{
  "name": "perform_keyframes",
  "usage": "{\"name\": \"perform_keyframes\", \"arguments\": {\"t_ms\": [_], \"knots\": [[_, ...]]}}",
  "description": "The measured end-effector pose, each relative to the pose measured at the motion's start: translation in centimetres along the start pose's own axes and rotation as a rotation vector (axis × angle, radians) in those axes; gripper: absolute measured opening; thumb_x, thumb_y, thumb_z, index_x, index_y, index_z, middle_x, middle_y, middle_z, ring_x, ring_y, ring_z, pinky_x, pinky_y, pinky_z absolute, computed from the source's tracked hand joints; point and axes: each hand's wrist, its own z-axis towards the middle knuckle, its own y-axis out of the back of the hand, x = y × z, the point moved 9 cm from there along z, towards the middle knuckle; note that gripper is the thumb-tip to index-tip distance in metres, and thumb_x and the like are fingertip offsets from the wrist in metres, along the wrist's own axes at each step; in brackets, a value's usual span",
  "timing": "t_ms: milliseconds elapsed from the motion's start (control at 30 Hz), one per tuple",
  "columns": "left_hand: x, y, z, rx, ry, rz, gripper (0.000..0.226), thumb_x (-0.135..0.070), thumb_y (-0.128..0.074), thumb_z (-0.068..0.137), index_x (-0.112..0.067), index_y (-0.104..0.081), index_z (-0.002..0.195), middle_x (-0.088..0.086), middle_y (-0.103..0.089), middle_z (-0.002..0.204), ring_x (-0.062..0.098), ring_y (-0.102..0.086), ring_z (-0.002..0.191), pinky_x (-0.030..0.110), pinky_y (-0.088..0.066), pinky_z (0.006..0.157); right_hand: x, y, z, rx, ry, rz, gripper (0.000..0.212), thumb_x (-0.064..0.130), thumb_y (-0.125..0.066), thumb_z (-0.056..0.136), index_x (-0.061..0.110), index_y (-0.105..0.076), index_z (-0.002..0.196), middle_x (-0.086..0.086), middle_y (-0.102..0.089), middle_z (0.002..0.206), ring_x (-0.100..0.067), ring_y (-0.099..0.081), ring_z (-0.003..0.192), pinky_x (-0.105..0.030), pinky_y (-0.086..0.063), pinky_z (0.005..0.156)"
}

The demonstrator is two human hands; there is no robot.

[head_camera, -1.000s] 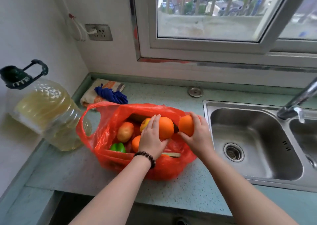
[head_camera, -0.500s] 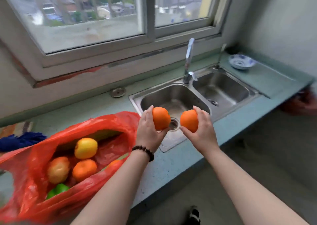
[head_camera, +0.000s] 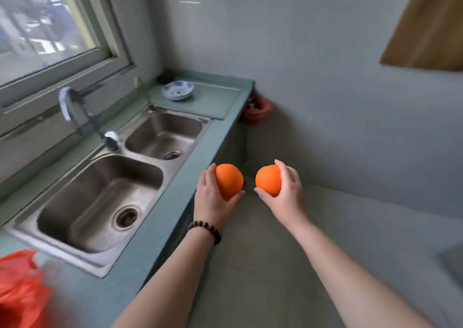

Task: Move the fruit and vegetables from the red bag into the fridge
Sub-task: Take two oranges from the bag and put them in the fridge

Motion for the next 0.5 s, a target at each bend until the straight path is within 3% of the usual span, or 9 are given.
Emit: {"name": "perform_keyframes", "arguments": {"t_ms": [100,333,500], "knots": [[-5.3,-6.4,-0.1,0.057,-0.059,-0.008,0.095,-0.043,-0.08,0.067,-0.017,-0.027,0.143,0.005,-0.037,0.14,0.024,-0.044,0.125,0.04,-0.04,0.102,-5.4,6.2,0.3,-0.071,-0.057,-0.038,0.082,0.034,-0.08,0.069,0.017,-0.038,0.138,-0.007,-0.044,0.132,-0.023,-0.044,0.122,-0.031,-0.04,0.095],[-18.6,-22.3,-1.9,0.247,-0.209,-0.04,0.093,-0.043,-0.078,0.068,-0.016,-0.028,0.142,0.004,-0.038,0.139,0.024,-0.047,0.122,0.037,-0.042,0.098,-18.1,22.9,-0.3,-0.287,-0.233,-0.17,0.082,0.036,-0.079,0.069,0.019,-0.037,0.138,-0.007,-0.045,0.128,-0.026,-0.047,0.118,-0.032,-0.042,0.086],[-28.0,-32.4,-4.5,0.41,-0.342,-0.059,0.092,-0.046,-0.077,0.069,-0.017,-0.028,0.141,0.001,-0.038,0.139,0.024,-0.047,0.122,0.039,-0.043,0.097,-25.1,33.6,-2.6,-0.466,-0.357,-0.206,0.082,0.035,-0.079,0.069,0.018,-0.038,0.138,-0.008,-0.044,0.132,-0.027,-0.047,0.12,-0.035,-0.043,0.091]]}}
